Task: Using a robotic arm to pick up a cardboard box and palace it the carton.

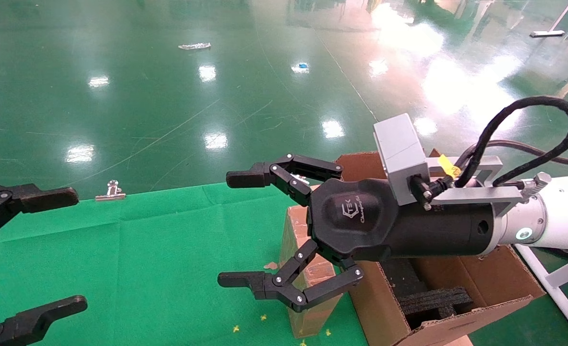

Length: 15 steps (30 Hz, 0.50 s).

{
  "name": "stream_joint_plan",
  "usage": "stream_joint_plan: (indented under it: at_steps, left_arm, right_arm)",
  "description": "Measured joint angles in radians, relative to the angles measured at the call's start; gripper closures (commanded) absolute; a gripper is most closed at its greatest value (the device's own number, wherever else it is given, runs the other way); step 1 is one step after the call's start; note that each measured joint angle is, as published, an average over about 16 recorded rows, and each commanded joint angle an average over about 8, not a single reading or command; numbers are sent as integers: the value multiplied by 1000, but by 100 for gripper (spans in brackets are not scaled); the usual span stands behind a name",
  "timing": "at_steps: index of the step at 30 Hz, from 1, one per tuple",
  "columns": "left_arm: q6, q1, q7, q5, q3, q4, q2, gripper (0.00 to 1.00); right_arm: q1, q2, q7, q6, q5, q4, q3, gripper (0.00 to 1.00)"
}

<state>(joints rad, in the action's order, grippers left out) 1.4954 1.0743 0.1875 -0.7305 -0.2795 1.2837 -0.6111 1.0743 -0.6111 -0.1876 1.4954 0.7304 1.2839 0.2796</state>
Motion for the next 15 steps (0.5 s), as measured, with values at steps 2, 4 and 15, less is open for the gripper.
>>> stream_joint_plan:
  at_steps: [2, 4, 15]
  left_arm:
    - [0, 0, 0, 0, 0, 0, 0, 0]
    - [0, 0, 0, 0, 0, 0, 0, 0]
    - [0, 0, 0, 0, 0, 0, 0, 0]
  right_arm:
    - [0, 0, 0, 0, 0, 0, 0, 0]
    - [0, 0, 0, 0, 0, 0, 0, 0]
    - [4, 1, -7, -4, 16, 8, 7, 0]
